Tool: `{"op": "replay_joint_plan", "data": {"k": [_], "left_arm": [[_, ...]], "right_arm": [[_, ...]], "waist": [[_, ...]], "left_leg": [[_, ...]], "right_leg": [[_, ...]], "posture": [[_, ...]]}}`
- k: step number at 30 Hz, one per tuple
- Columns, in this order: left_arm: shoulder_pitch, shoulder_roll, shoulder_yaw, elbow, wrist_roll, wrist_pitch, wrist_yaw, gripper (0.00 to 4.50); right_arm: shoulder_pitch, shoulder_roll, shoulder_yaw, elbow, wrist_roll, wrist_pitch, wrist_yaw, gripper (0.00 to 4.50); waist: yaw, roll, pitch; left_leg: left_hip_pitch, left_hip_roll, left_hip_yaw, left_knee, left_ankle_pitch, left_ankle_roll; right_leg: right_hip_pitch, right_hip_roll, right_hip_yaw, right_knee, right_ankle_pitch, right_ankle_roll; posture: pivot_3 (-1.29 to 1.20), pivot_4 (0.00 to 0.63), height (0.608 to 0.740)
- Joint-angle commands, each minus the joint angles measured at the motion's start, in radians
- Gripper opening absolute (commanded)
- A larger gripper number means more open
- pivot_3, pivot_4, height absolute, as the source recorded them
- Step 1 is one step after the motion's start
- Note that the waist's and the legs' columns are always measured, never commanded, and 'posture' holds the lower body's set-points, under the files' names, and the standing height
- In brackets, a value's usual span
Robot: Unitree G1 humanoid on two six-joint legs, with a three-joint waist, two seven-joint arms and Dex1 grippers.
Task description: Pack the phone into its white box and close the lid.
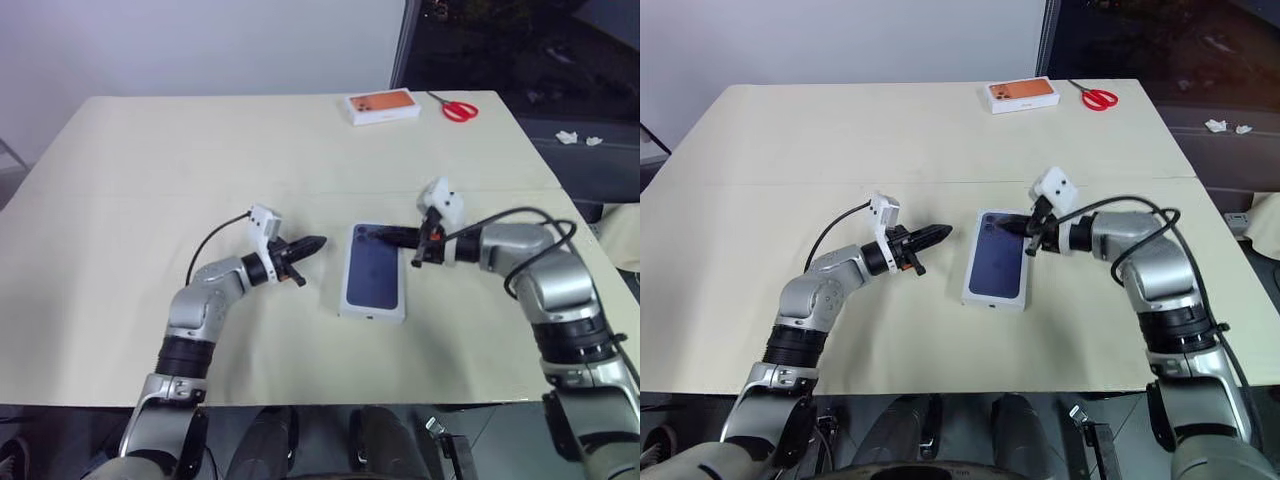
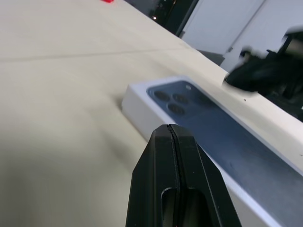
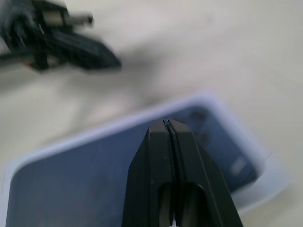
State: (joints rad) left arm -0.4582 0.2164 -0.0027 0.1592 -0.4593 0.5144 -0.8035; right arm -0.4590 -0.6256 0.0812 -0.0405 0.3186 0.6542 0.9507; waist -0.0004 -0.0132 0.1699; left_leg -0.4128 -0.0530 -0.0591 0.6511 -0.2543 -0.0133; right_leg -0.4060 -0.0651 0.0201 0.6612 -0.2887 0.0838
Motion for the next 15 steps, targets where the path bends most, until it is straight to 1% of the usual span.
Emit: {"op": "replay_joint_plan", "data": {"k": [1, 2, 5, 10, 15], "left_arm": [[0.008, -0.003, 0.004, -0.055, -0.016, -0.012, 0.002, 0.00], [0.011, -0.004, 0.002, -0.059, -0.016, -0.010, 0.003, 0.00], [0.015, -0.011, -0.002, -0.068, -0.018, -0.004, 0.007, 0.00], [-0.032, -0.056, -0.008, -0.063, -0.041, 0.018, 0.015, 0.00], [-0.122, -0.119, -0.050, 0.024, -0.009, -0.015, -0.005, 0.00]], "right_arm": [[0.079, -0.020, 0.075, -0.003, -0.076, -0.105, 0.007, 0.06], [0.099, -0.024, 0.093, 0.003, -0.097, -0.139, 0.007, 0.06], [0.104, -0.009, 0.077, 0.005, -0.080, -0.138, -0.003, 0.06], [0.035, 0.016, 0.013, -0.027, -0.007, -0.081, -0.008, 0.06], [-0.041, 0.006, -0.040, -0.007, 0.027, -0.047, -0.015, 0.06]], "waist": [[0.001, 0.001, -0.001], [-0.001, 0.000, -0.001], [-0.006, 0.000, -0.001], [-0.009, 0.000, -0.001], [-0.009, 0.000, -0.001]], "left_leg": [[0.000, 0.000, 0.000, 0.000, 0.000, 0.000], [0.002, 0.000, 0.000, 0.000, 0.000, 0.000], [0.006, 0.000, 0.000, -0.001, 0.000, 0.000], [0.007, 0.000, 0.000, -0.001, 0.000, 0.000], [0.005, 0.000, 0.000, 0.000, 0.000, 0.000]], "right_leg": [[0.000, 0.000, 0.000, 0.000, 0.000, 0.000], [0.001, 0.000, 0.001, 0.000, 0.000, 0.000], [0.006, 0.001, 0.000, 0.000, 0.000, 0.000], [0.007, 0.001, 0.000, 0.000, 0.000, 0.000], [0.005, 0.001, -0.001, 0.000, 0.000, 0.000]], "posture": [[0.00, 0.150, 0.740], [0.00, 0.150, 0.740], [0.00, 0.150, 0.740], [0.00, 0.150, 0.740], [0.00, 0.150, 0.740]]}}
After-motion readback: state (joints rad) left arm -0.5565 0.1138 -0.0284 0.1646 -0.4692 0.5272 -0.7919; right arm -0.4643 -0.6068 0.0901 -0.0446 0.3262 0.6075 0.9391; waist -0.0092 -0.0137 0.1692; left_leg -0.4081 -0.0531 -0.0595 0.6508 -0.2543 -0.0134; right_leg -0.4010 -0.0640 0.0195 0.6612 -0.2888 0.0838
